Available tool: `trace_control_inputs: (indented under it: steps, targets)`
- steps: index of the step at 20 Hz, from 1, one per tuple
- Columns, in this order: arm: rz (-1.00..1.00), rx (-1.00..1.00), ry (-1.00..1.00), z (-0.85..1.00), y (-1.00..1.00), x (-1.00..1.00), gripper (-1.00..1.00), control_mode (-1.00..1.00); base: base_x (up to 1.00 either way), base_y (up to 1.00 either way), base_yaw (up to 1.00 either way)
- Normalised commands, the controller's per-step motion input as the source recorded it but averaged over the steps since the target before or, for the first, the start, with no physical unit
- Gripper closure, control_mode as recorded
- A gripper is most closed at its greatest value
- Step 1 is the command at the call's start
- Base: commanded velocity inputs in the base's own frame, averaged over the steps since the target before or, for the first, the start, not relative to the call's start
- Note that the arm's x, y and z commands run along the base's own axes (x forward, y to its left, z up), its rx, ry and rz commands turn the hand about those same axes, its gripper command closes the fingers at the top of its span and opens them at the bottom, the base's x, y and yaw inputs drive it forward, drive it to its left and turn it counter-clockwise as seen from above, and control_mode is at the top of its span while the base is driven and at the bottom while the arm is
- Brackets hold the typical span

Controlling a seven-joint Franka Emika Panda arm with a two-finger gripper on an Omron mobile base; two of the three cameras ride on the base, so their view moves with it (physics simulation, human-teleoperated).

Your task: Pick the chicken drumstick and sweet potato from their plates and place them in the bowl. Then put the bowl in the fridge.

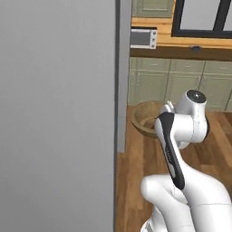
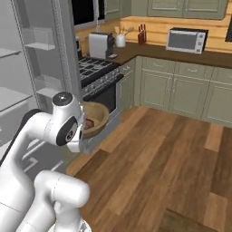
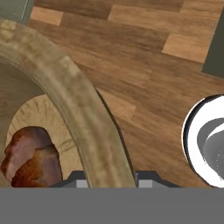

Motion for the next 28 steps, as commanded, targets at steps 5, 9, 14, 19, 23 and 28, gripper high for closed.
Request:
trace_control_inputs:
  steps: [5,9,14,19,23,28]
  targets:
    - [0.00,0.00,0.00,0.00,0.00,0.00,1.00,1.00,0.35,-0.19,0.47]
    - [0.00,0.00,0.00,0.00,0.00,0.00,1.00,1.00,0.62,-0.31,0.57]
    - [0.00,0.00,0.00,0.00,0.00,0.00,1.00,1.00,0.54,-0.24,0.52]
    - [0.00,0.00,0.00,0.00,0.00,0.00,1.00,1.00,0.19,-0.20,0.54]
    - [0.00,0.00,0.00,0.00,0.00,0.00,1.00,1.00,0.20,-0.26,0.60]
    - [0.00,0.00,0.00,0.00,0.00,0.00,1.00,1.00,0.19,-0.35,0.63]
